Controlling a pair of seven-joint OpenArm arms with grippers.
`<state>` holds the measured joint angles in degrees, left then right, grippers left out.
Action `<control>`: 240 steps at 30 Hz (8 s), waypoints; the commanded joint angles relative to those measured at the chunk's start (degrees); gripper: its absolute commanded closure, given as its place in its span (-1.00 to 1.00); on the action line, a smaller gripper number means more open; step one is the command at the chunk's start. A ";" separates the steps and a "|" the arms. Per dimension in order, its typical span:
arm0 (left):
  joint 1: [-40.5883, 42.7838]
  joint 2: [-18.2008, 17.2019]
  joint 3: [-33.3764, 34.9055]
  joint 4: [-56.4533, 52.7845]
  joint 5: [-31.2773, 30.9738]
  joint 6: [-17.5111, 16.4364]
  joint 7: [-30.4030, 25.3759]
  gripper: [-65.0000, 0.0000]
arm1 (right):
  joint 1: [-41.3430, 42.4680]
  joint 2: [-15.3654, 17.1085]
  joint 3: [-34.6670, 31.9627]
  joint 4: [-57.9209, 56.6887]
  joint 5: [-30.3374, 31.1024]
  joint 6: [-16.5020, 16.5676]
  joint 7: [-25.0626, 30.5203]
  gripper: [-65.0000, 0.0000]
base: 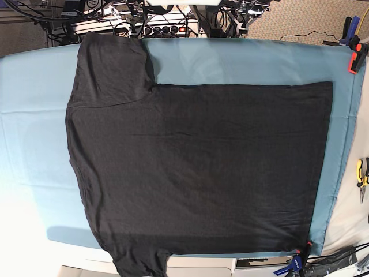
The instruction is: Fold the T-shirt properly
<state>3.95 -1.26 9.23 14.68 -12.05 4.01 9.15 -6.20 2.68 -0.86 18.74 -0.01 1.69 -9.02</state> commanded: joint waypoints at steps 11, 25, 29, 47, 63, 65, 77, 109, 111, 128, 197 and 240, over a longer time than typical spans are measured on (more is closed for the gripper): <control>0.00 0.31 -0.11 0.33 -0.20 -0.22 -0.20 1.00 | 0.02 1.46 0.11 0.28 0.00 0.00 -0.17 1.00; 0.02 0.28 -0.11 0.33 -0.20 -0.24 -0.26 1.00 | 0.02 1.77 0.11 0.28 0.00 0.00 -0.17 1.00; 0.04 -0.04 -0.11 0.33 -0.22 -0.22 -1.73 1.00 | -0.15 1.77 0.11 0.31 0.00 0.00 1.97 1.00; 19.69 -8.85 -0.11 20.59 -2.34 -3.04 -0.98 1.00 | -14.93 5.86 0.09 7.52 0.04 0.04 14.95 1.00; 65.66 -25.66 -0.57 83.80 4.37 -4.98 1.57 1.00 | -59.89 21.09 0.22 60.92 9.68 2.69 16.98 1.00; 69.24 -27.76 -1.53 91.49 4.33 -5.49 4.96 1.00 | -64.15 22.40 0.22 67.28 9.68 2.64 16.90 1.00; 71.05 -37.42 -15.02 108.39 -0.68 -9.70 11.02 1.00 | -68.80 23.67 18.60 88.04 17.16 2.64 8.96 1.00; 51.76 -31.76 -36.41 110.99 -20.46 -27.02 14.53 1.00 | -42.88 23.63 39.52 96.28 24.59 0.22 -6.49 1.00; 48.70 -31.78 -36.41 110.29 -21.24 -27.02 15.80 1.00 | -41.33 23.65 39.50 96.28 22.77 0.22 -8.48 1.00; 27.98 -32.11 -36.41 91.62 -32.39 -28.11 22.62 1.00 | -38.53 13.18 39.45 96.28 24.63 14.51 -13.38 1.00; -1.36 -47.95 -32.87 41.97 -72.95 -44.01 53.79 0.83 | -35.60 -6.08 39.45 96.54 62.62 33.46 -42.97 0.61; 7.48 -44.02 -32.87 44.98 -72.95 -41.09 57.20 -0.01 | -32.94 -7.32 53.75 104.78 36.20 22.47 -36.98 0.09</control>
<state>11.49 -43.88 -23.57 59.24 -85.56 -37.15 65.41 -38.59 -5.04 52.51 122.52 35.70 23.81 -47.18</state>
